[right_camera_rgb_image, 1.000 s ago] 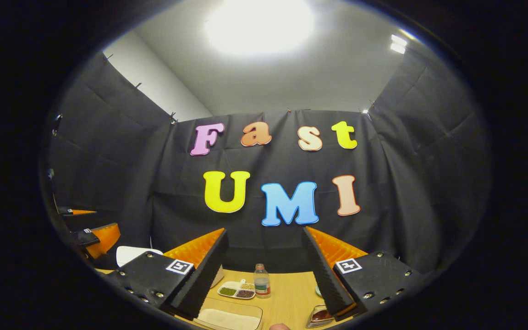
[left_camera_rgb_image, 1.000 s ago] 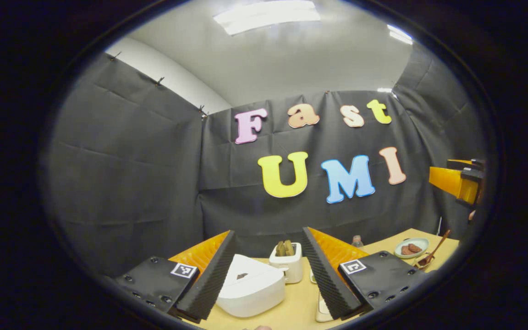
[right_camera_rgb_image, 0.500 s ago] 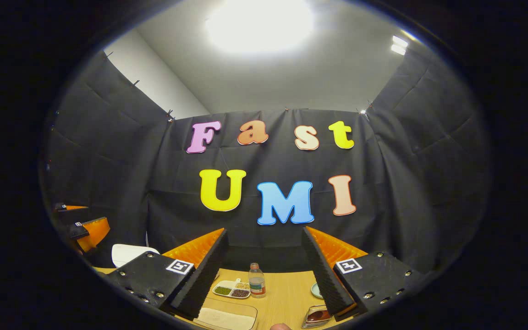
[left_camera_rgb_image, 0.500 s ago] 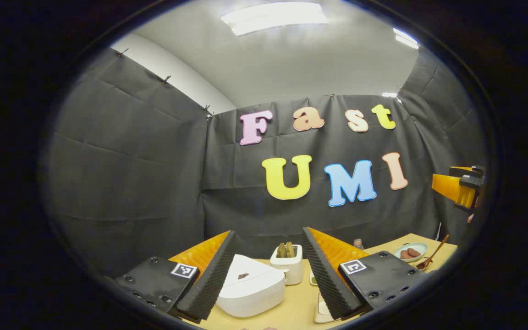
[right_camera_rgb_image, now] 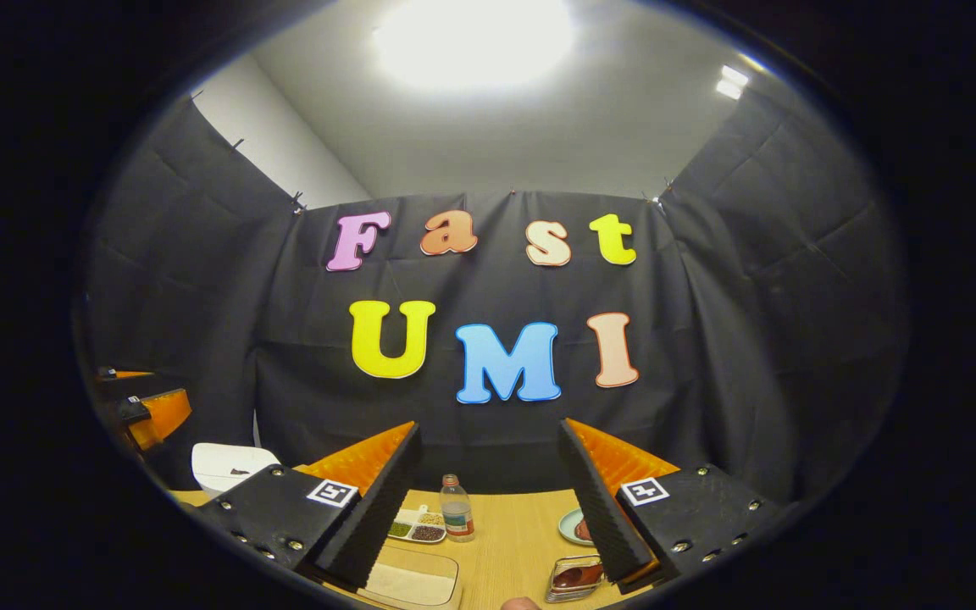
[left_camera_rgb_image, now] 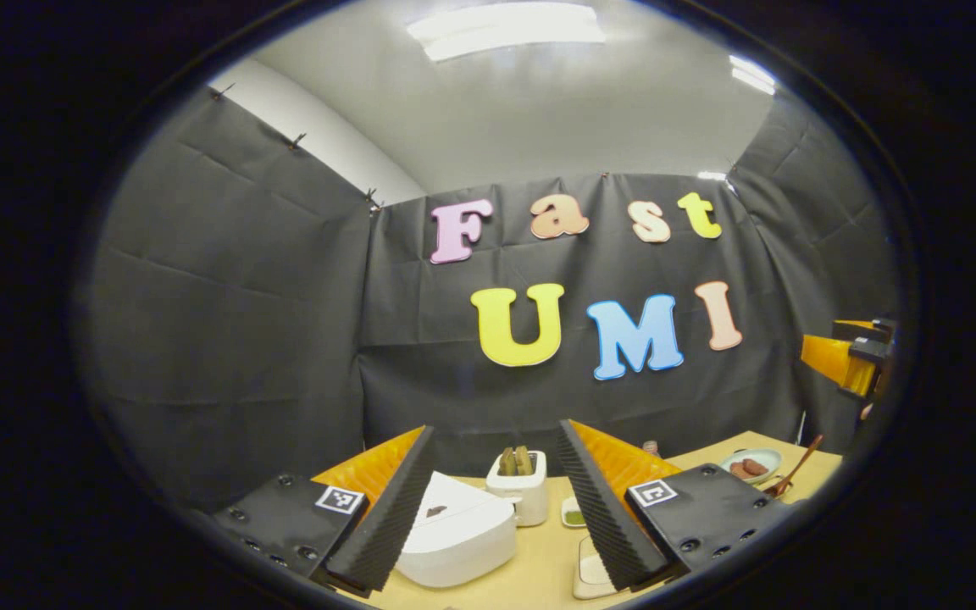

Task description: Close the left gripper, press the button to open the rice cooker; take a wooden spoon from the chopstick holder with the right hand, scoop a spoonful of rice and pour it into the rice cooker, then put the wooden spoon back into the chopstick holder.

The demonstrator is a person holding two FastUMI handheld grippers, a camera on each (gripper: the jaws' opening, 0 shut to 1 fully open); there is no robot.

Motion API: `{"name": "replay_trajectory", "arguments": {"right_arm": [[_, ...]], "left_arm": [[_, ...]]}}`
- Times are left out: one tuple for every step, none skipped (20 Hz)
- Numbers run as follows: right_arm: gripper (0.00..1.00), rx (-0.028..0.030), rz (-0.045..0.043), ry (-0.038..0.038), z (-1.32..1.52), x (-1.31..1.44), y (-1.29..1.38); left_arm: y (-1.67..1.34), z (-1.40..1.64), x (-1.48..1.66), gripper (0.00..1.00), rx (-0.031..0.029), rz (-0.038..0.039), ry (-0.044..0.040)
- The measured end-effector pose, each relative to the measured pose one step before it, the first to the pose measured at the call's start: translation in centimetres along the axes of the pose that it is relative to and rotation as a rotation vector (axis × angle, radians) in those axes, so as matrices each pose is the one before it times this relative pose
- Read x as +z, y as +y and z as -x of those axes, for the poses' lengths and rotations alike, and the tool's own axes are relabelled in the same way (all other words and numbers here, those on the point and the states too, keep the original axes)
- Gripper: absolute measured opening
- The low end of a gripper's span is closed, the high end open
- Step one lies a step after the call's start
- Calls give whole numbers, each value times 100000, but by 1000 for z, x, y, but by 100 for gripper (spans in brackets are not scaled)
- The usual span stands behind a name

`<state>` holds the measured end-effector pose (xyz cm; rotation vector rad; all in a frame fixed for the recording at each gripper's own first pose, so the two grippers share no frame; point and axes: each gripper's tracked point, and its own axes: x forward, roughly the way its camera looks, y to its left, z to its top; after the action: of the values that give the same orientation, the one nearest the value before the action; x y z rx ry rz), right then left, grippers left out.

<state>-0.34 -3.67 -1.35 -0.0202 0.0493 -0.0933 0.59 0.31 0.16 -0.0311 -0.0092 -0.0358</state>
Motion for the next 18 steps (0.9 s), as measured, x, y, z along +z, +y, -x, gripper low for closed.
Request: {"name": "replay_trajectory", "arguments": {"right_arm": [[97, -466, 308, -156, 4, 57, -180], [97, -519, 238, -50, -41, -9, -160], [97, -397, 190, 86, -66, -4, -110], [97, -435, 95, 194, 39, -41, -94], [97, -343, 41, 221, -71, -31, -86], [97, -319, 13, 138, 6, -51, 17], [97, -261, -75, 187, -29, 15, -6], [97, -22, -110, 370, 3, -83, 86], [97, 272, -347, 514, -75, -49, 124], [97, 203, -642, -225, 37, 120, 140], [97, -283, -530, -214, -71, 127, 29], [97, -250, -179, -318, 11, 34, 68], [97, -388, 245, -160, -69, 79, 25], [97, -384, 255, 200, 85, -134, 70], [97, -233, -315, 255, 29, 46, 161], [97, -198, -711, 24, 30, 31, 156], [97, -418, -572, 123, 0, 19, 83], [97, -349, -71, 193, 57, -6, 115]], "left_arm": [[-160, -96, 93, 97, -935, -601, -577], [-313, -117, 43, 97, -1623, -349, 59], [-30, -67, 5, 90, -844, 284, 130], [168, -82, 46, 89, 208, 631, 15], [377, -6, -51, 85, 395, 1188, -55], [-31, -206, 204, 81, -823, 1696, -184], [417, 178, -27, 64, 1099, 809, -68], [632, -269, 1, 57, 768, 212, -160], [379, -111, -91, 50, 723, -193, 118], [516, -419, -155, 41, 1037, -508, 206], [563, -185, -152, 35, 1285, -708, 550], [189, -374, -413, 24, -133, 7, 736], [278, -221, -349, 23, -357, 557, 509], [620, -452, -140, 9, 1712, 391, 330], [418, -198, -109, 9, -445, 847, 736], [349, -189, -345, 9, -655, 531, 847], [509, -363, -244, 9, -320, -110, 1038], [280, -311, -387, 9, -1109, 89, 809]]}}
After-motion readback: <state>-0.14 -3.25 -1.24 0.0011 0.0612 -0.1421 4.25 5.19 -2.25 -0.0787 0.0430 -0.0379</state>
